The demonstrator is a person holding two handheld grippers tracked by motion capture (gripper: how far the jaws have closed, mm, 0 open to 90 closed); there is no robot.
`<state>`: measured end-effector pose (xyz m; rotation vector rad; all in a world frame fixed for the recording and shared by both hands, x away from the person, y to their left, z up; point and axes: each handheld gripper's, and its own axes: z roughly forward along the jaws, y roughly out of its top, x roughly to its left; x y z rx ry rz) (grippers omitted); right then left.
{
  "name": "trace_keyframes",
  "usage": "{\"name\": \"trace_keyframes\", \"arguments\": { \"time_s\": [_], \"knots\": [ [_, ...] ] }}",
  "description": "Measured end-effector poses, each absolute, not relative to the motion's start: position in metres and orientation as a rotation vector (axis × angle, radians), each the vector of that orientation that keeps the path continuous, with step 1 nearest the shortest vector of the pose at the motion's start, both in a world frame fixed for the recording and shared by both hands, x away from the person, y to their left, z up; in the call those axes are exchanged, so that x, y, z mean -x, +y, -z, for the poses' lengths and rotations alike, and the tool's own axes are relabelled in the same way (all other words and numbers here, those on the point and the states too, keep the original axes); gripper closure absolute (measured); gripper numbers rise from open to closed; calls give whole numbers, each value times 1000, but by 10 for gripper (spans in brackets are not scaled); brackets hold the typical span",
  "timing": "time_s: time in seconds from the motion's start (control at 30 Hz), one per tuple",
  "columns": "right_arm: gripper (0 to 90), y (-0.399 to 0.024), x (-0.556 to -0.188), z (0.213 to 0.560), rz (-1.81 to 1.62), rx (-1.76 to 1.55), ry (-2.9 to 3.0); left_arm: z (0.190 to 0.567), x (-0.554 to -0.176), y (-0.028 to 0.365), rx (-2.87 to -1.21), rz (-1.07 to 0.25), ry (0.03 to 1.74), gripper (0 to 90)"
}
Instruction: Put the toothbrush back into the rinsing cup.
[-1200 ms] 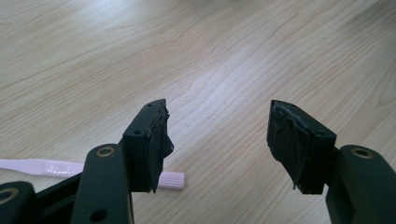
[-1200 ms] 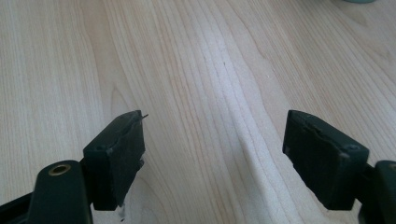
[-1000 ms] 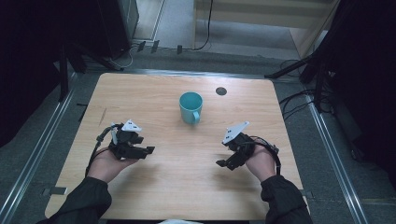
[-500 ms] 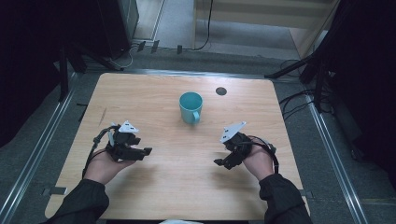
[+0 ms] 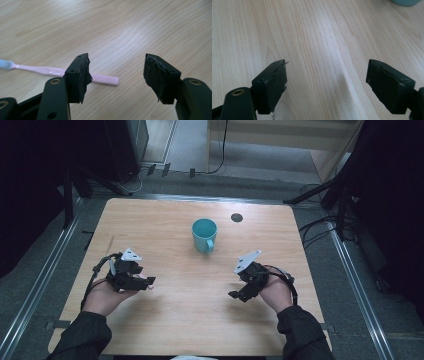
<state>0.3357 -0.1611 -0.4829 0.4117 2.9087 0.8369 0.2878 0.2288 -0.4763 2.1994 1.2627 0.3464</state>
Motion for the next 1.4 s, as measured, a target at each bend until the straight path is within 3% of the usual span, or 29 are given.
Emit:
{"name": "trace_keyframes", "arguments": {
  "time_s": [0.2,0.53,1.13,1.4],
  "knots": [
    [169,-160,-336,483,-834,-400,2919,479,-292,241,-2185,-322,1344,487],
    [172,-160,-335,483,-829,-398,2917,487,-306,255,-2189,-201,1457,846],
    [176,-158,-334,485,-809,-380,2939,498,-318,250,-2222,-192,1483,883],
    [176,-156,-335,486,-794,-369,2945,501,-322,251,-2157,-152,1489,883]
  ]
}}
